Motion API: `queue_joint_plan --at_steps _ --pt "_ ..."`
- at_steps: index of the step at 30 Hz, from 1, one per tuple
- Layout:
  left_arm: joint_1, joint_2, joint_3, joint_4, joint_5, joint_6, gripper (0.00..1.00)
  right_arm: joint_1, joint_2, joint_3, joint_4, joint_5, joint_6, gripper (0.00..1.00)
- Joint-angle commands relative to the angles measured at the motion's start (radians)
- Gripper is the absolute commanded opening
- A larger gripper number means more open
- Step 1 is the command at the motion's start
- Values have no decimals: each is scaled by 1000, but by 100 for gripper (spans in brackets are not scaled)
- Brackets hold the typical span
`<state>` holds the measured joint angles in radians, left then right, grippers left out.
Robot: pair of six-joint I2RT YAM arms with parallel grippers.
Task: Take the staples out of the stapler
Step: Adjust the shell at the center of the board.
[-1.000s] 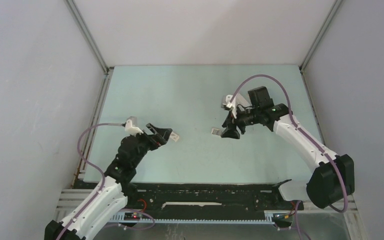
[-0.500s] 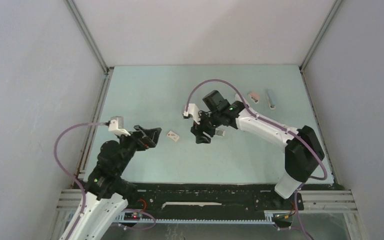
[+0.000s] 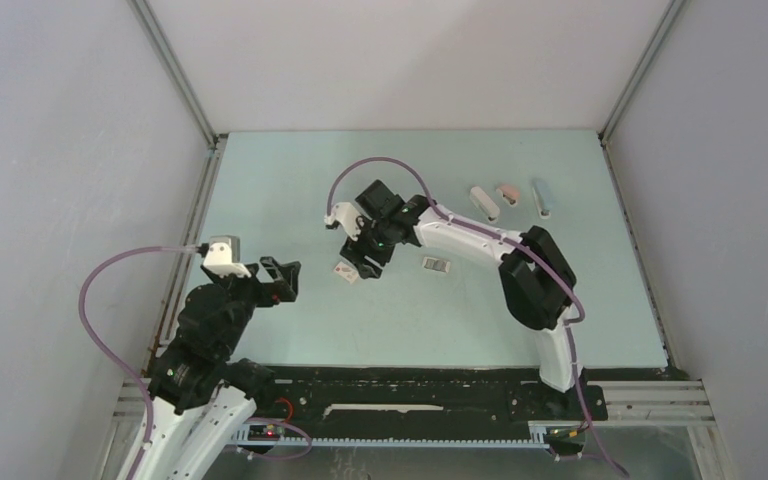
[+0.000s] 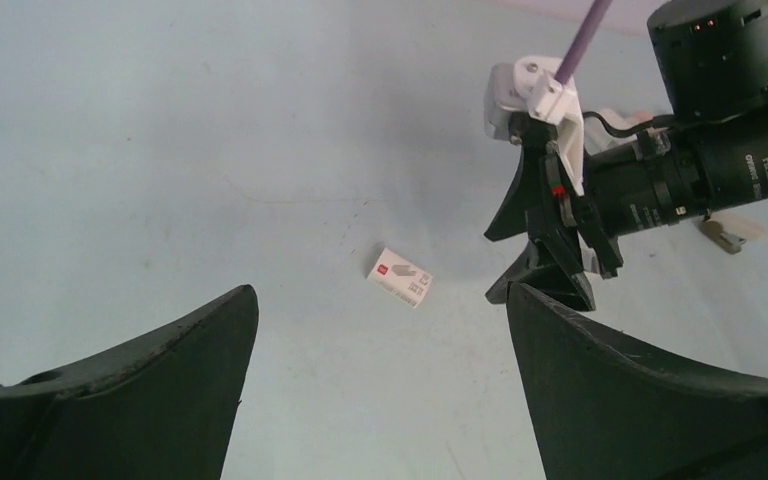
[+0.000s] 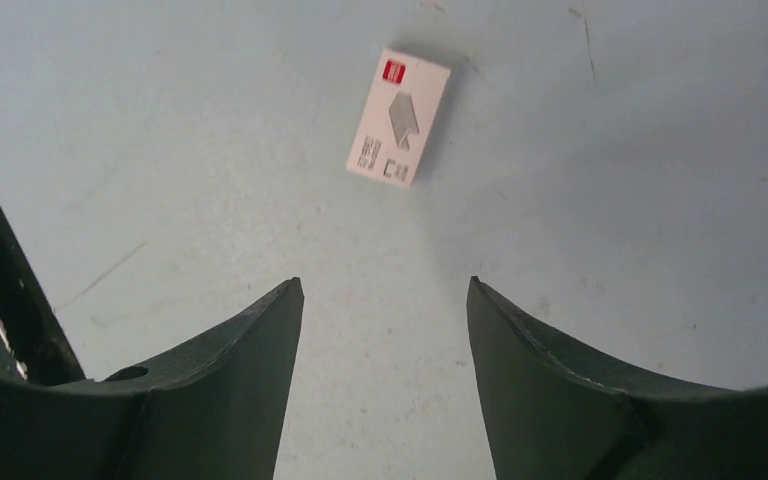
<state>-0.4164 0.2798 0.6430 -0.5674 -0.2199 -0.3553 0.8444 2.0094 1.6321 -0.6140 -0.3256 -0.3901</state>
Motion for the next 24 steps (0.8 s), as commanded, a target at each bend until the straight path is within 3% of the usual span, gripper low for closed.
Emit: queue_joint_plan --at_steps 1,10,24 --pt "7 -16 35 -25 -44 58 100 34 64 120 -6 62 54 71" --pt "9 -86 31 -26 -97 58 100 40 241 358 -103 12 110 76" --pt "16 -153 21 -19 -114 56 100 95 365 420 -115 155 141 76"
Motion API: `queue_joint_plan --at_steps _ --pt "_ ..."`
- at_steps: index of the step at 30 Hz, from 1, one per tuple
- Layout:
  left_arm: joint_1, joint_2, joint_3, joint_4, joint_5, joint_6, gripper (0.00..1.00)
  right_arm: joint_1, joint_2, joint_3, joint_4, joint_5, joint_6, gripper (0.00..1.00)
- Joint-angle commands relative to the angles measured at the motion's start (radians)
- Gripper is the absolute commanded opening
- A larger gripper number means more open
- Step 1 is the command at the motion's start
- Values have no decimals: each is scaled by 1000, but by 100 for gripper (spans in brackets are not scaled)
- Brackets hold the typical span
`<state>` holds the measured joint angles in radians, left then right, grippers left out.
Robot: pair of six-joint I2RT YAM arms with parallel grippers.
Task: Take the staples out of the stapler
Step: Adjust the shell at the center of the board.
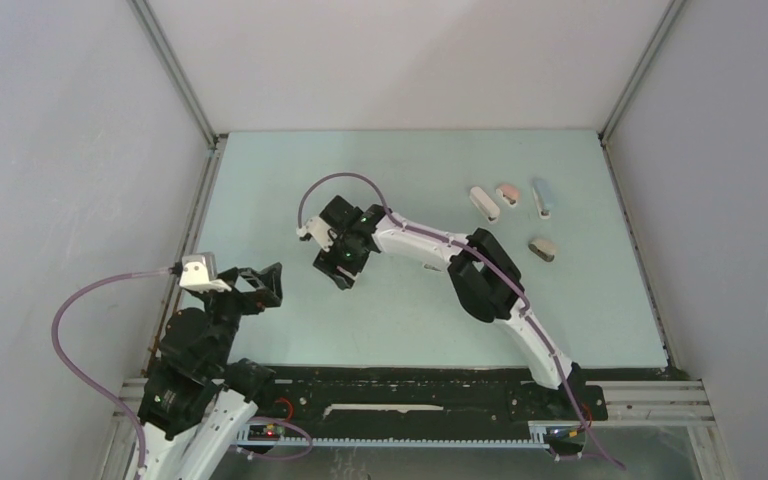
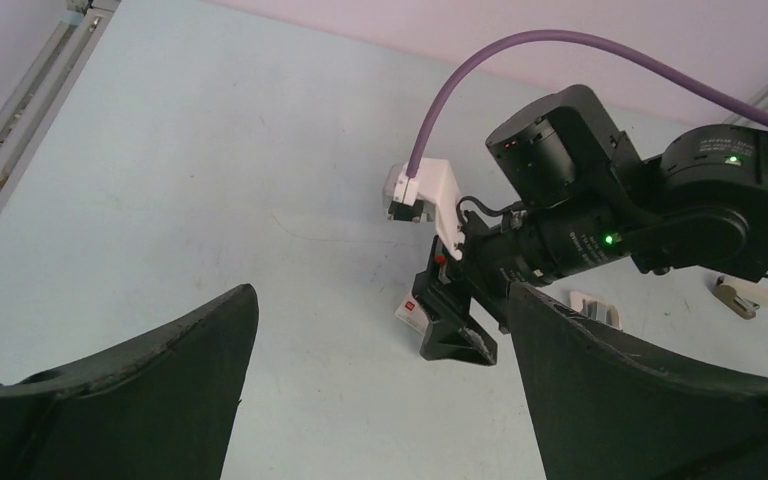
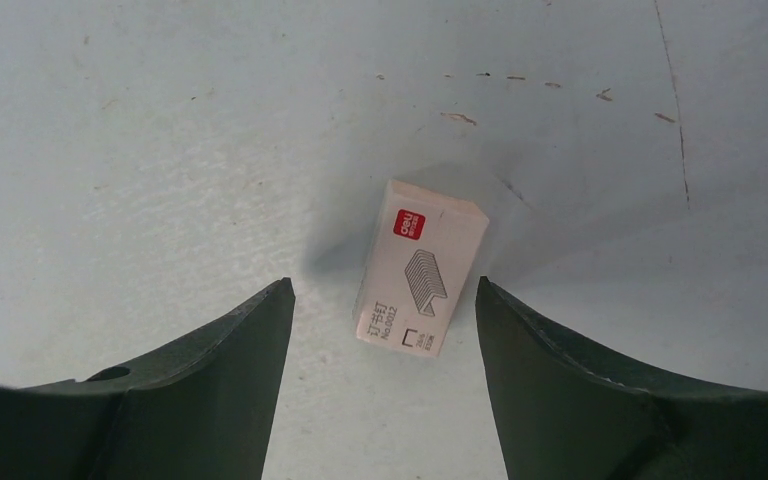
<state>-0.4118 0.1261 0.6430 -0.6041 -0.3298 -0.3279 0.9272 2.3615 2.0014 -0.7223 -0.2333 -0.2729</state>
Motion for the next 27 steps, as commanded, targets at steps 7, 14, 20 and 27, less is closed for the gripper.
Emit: queue_joint_plan --at_steps 7,14,20,27 --pt "18 5 21 19 6 30 100 48 20 17 2 142 -7 71" --pt "22 6 20 21 16 30 100 81 5 -39 30 232 -57 65" --pt "27 10 20 23 27 31 100 98 4 -62 34 299 -83 56" --pt "31 12 17 24 39 32 100 120 7 -98 53 386 -128 47"
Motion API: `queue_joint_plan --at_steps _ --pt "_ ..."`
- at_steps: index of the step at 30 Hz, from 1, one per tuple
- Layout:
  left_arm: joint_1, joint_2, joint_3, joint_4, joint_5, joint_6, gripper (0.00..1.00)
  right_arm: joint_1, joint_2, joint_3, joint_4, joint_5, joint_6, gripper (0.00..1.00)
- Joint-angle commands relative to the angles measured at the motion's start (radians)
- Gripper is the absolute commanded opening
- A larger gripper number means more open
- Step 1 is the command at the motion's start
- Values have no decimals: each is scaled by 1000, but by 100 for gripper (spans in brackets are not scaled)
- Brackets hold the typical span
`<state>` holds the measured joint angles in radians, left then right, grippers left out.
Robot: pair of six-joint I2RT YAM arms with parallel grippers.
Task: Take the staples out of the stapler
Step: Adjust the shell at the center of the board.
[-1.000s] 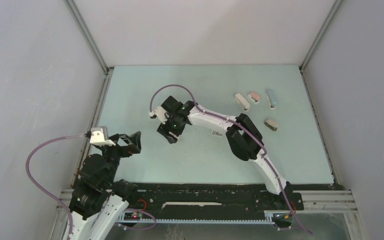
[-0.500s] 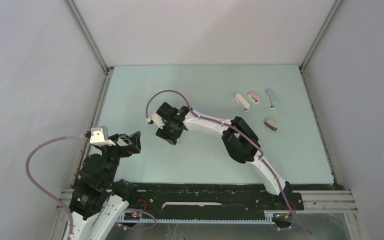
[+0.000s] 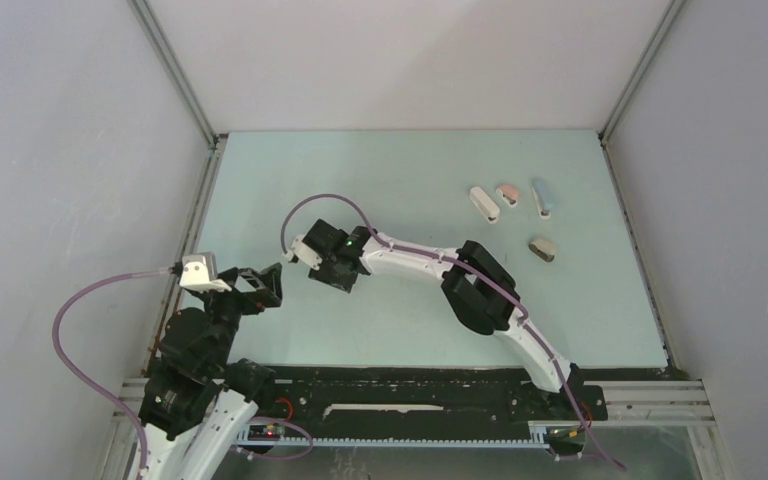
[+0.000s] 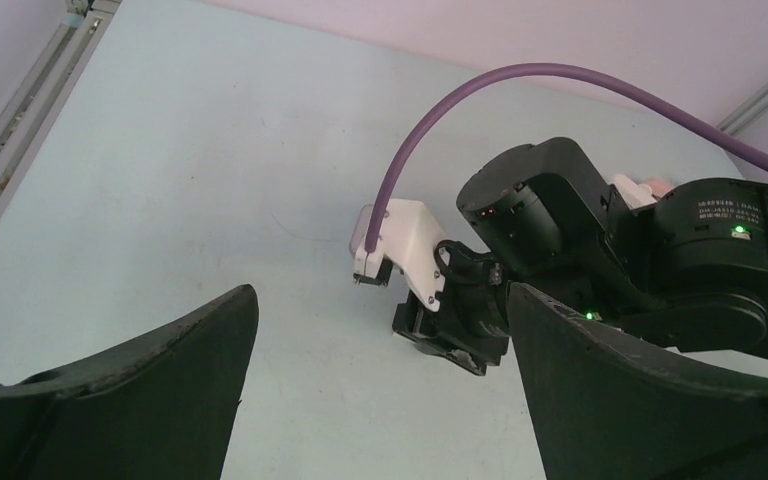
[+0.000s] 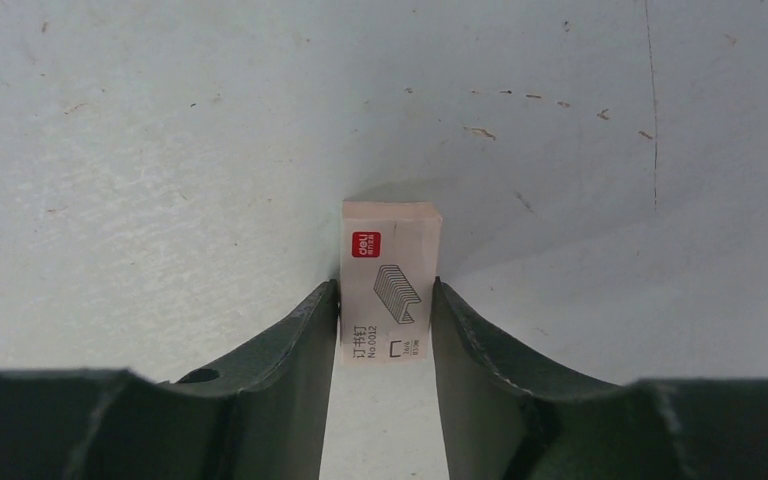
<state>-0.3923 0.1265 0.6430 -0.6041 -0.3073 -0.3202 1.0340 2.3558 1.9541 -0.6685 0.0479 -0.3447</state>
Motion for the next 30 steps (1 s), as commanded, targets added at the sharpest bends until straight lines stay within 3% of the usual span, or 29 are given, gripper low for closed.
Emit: queue_joint_plan --at_steps 1,4,14,24,30 --pt "13 13 18 26 18 24 100 18 10 -67 7 127 -67 46" --pt "15 15 18 26 21 24 100 33 2 -110 44 186 -100 42" --pt "20 16 16 26 25 24 100 53 -11 -194 110 265 -156 41" --pt "21 18 16 26 28 22 100 26 -32 -174 72 196 -139 59" --pt "23 23 15 28 38 22 100 -12 -143 -171 42 95 -117 71"
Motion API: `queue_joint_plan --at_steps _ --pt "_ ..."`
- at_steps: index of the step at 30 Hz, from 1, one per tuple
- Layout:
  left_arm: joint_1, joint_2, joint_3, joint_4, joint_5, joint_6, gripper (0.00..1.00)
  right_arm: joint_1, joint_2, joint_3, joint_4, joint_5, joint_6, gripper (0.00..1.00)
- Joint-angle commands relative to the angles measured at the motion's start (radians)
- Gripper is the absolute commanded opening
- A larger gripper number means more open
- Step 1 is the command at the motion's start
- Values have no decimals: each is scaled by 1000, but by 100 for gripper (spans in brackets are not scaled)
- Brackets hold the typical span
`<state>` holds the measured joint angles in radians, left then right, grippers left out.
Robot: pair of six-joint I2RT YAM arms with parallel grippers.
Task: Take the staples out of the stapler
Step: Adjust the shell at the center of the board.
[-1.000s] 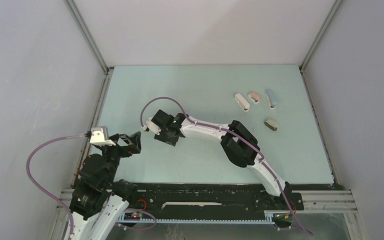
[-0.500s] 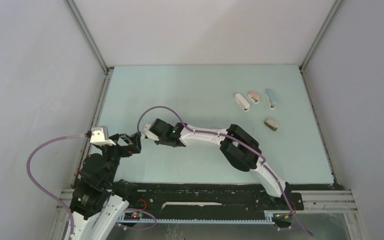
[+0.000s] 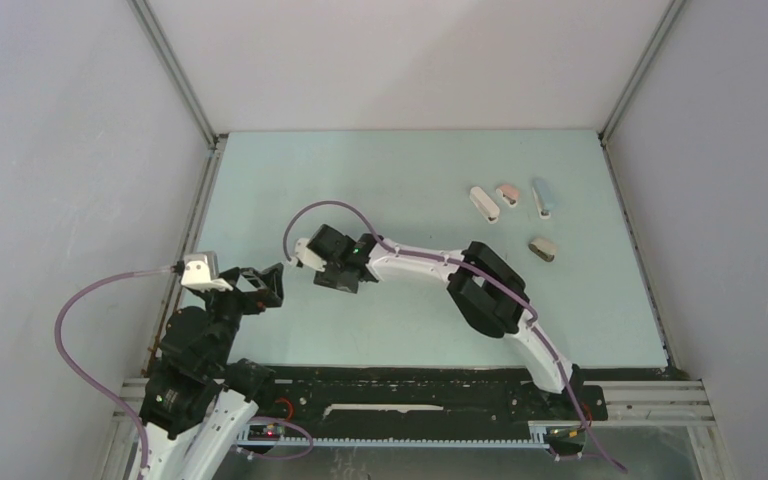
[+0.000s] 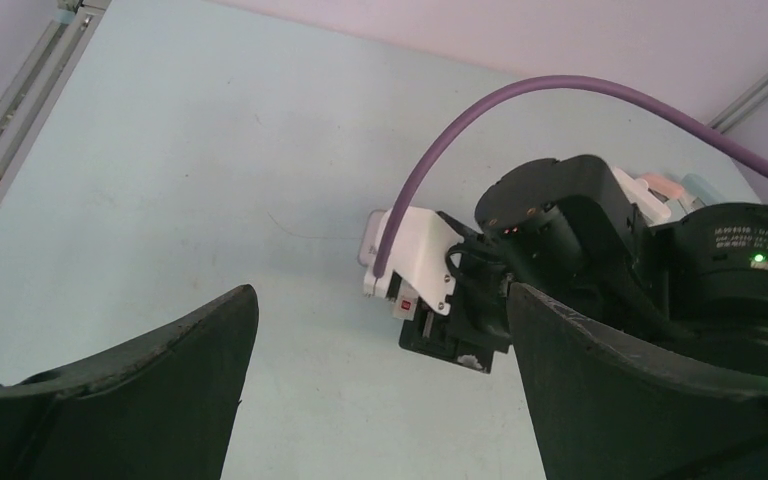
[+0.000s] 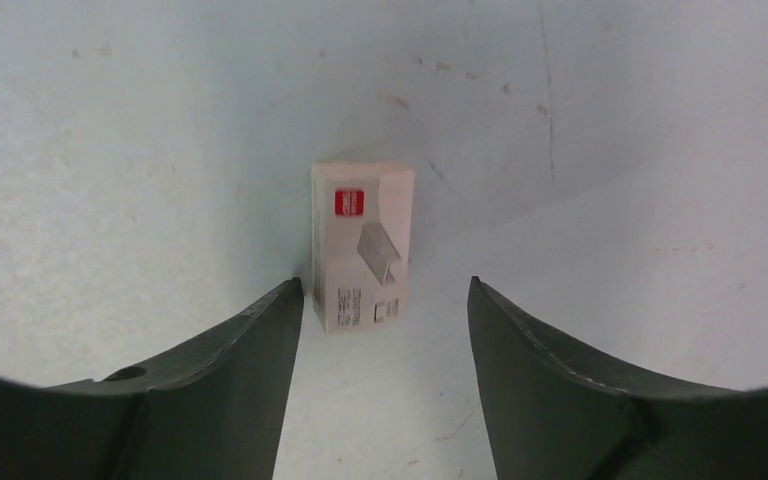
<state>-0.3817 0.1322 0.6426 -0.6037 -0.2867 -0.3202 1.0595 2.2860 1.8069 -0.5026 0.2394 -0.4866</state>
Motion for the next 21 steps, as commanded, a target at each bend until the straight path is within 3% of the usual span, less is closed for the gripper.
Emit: queue_joint_plan --at_steps 1,6,10,17,19,21 --pt "12 17 14 29 21 23 100 -47 -102 -23 -132 -127 33 73" --pt "16 26 7 42 46 15 100 -95 -266 -62 -186 -294 32 77" --pt "17 52 -2 63 106 -26 100 -129 -421 -184 -205 -421 -16 77" --pt "17 115 -180 300 273 -286 100 -286 -753 -422 -172 -648 -91 77" --pt "16 147 -244 383 279 -340 100 -355 -814 -469 -148 -708 -89 83" --pt "18 185 -298 475 306 -376 100 -447 -847 -513 -114 -799 -57 99"
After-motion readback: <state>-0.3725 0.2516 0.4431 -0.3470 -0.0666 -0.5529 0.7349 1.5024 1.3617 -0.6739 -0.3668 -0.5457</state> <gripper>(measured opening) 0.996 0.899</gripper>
